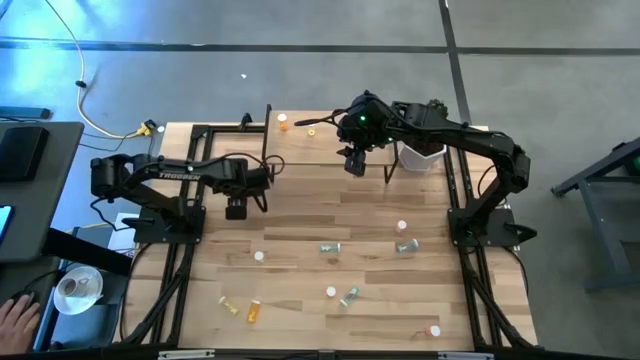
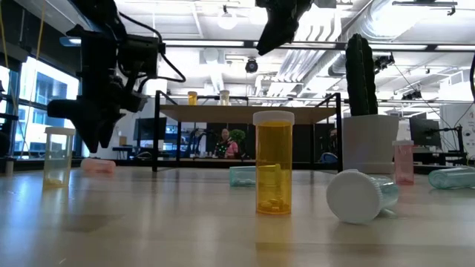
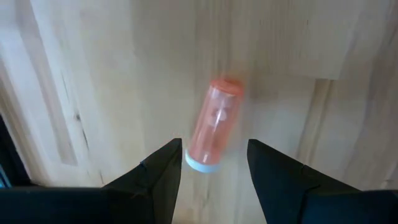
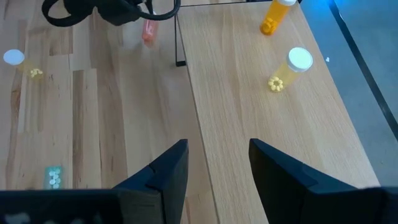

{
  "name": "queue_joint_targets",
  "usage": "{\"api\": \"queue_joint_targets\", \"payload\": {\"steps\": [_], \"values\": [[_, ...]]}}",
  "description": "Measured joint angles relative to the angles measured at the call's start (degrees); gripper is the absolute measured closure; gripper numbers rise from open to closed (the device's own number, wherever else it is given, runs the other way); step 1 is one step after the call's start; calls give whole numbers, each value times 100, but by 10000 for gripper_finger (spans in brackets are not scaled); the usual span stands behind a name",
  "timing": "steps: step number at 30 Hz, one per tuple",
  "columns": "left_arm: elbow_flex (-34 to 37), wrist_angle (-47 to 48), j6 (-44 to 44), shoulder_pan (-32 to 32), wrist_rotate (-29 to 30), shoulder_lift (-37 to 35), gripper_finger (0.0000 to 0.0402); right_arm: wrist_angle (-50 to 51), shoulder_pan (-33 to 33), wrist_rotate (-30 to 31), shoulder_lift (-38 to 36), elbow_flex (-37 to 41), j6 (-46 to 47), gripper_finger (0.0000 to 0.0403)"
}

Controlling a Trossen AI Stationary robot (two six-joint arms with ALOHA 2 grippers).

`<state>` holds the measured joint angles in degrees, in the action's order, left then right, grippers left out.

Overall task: Pick and place medicine bottles onto shelf by color
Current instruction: Put the top left pink pill bottle on the shelf

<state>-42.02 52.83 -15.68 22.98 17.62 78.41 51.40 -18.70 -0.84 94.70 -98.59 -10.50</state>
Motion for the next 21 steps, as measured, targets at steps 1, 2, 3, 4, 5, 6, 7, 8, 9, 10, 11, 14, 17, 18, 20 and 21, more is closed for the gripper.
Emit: {"api": "queue_joint_targets", "payload": {"steps": [1, 2, 3, 4, 5, 6, 7, 8, 9, 10, 11, 14, 17, 18, 20, 21], "values": [[0, -31, -79, 0, -9, 2, 229, 2, 0, 0, 0, 0, 0, 242], [0, -56, -137, 0, -34, 2, 229, 2, -1, 0, 0, 0, 0, 242], [0, -63, -181, -3, -65, 2, 229, 2, 0, 0, 0, 0, 0, 242], [0, -61, -214, -7, -75, 2, 229, 2, 0, 0, 0, 0, 0, 242], [0, -62, -263, -7, -78, 6, 229, 2, 0, 0, 0, 0, 0, 242], [0, -65, -304, -6, -76, 25, 229, 2, -1, 0, 0, 0, 1, 242], [0, -65, -316, -4, -76, 54, 229, 2, -2, 0, 0, 0, 2, 242], [0, -65, -315, -4, -76, 83, 229, 2, -1, 0, 0, 0, 1, 242], [0, -64, -313, -4, -68, 110, 229, 2, 0, 0, 0, 0, 2, 242], [0, -68, -313, -4, -65, 151, 229, 2, 0, 0, 0, 0, 2, 242], [0, -74, -318, -4, -65, 205, 229, 2, 0, 0, 0, 0, 2, 242], [2, -165, -330, -6, -48, 370, 229, 2, 0, 0, 0, 0, 9, 242], [2, -315, -265, -4, -27, 538, 229, 2, 0, 0, 0, 0, 15, 242], [2, -342, -263, -4, -8, 592, 229, 2, -2, 0, 0, 0, 15, 242], [2, -358, -254, -4, 102, 711, 229, 2, 0, 0, 0, 0, 15, 242], [2, -355, -254, -4, 161, 767, 229, 2, -2, 0, 0, 0, 15, 242]]}}
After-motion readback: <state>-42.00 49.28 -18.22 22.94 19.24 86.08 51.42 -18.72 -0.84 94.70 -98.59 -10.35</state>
